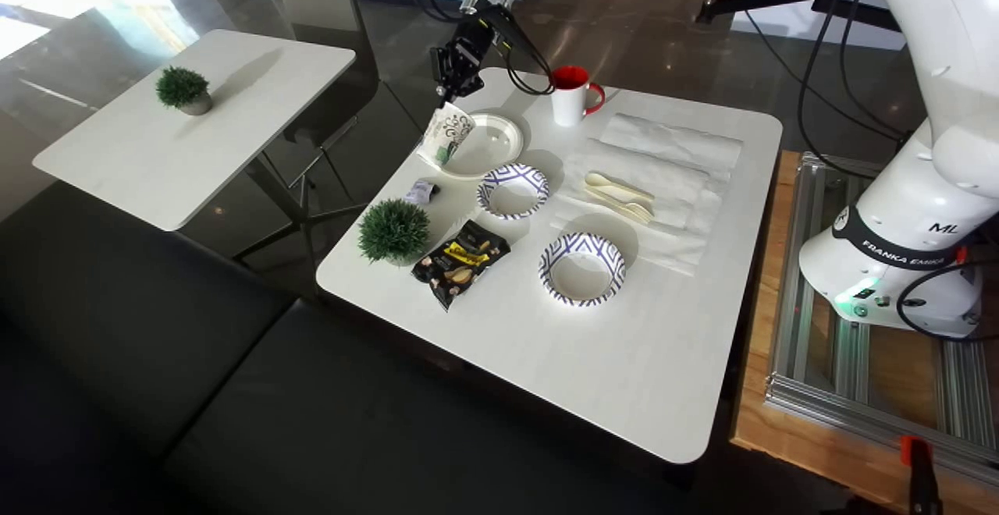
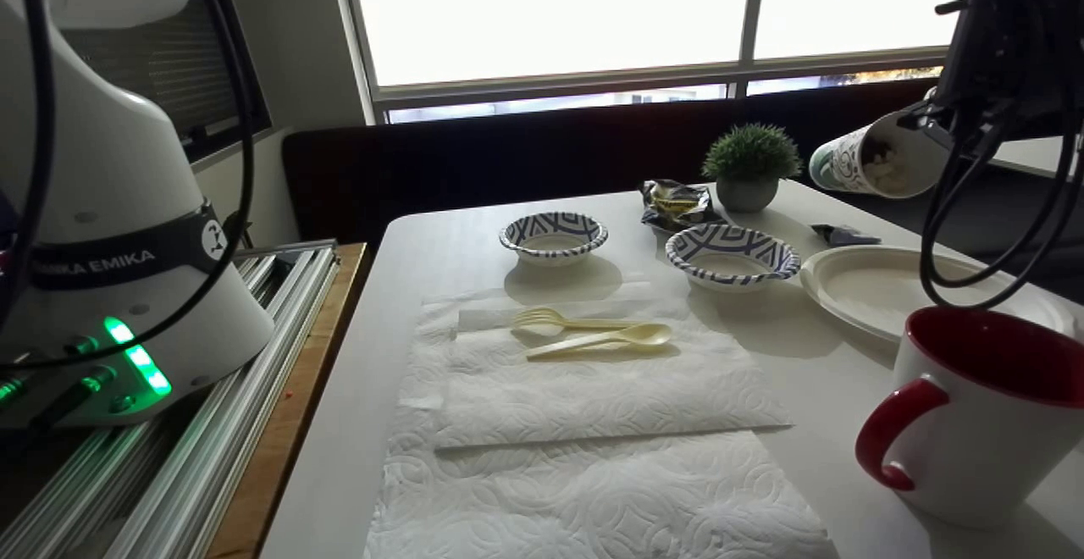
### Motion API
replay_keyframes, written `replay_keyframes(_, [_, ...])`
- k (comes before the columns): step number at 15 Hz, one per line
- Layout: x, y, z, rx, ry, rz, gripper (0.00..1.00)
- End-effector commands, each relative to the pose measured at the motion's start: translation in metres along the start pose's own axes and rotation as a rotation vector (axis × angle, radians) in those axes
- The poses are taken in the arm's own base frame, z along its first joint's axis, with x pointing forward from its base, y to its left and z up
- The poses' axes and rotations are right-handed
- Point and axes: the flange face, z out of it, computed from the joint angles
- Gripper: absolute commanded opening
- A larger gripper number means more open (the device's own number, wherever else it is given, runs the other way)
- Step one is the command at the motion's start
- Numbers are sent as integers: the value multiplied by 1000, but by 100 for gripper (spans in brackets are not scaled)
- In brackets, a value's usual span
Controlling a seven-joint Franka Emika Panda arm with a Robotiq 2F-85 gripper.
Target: Pour the contents from the cup onto the white plate
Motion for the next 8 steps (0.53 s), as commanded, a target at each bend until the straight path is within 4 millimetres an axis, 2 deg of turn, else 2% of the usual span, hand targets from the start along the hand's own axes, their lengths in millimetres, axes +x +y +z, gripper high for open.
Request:
replay_keyframes(1, [5, -2, -1, 63, -76, -75, 1])
replay_keyframes(8, [14, 5, 2, 100, -177, -194, 1])
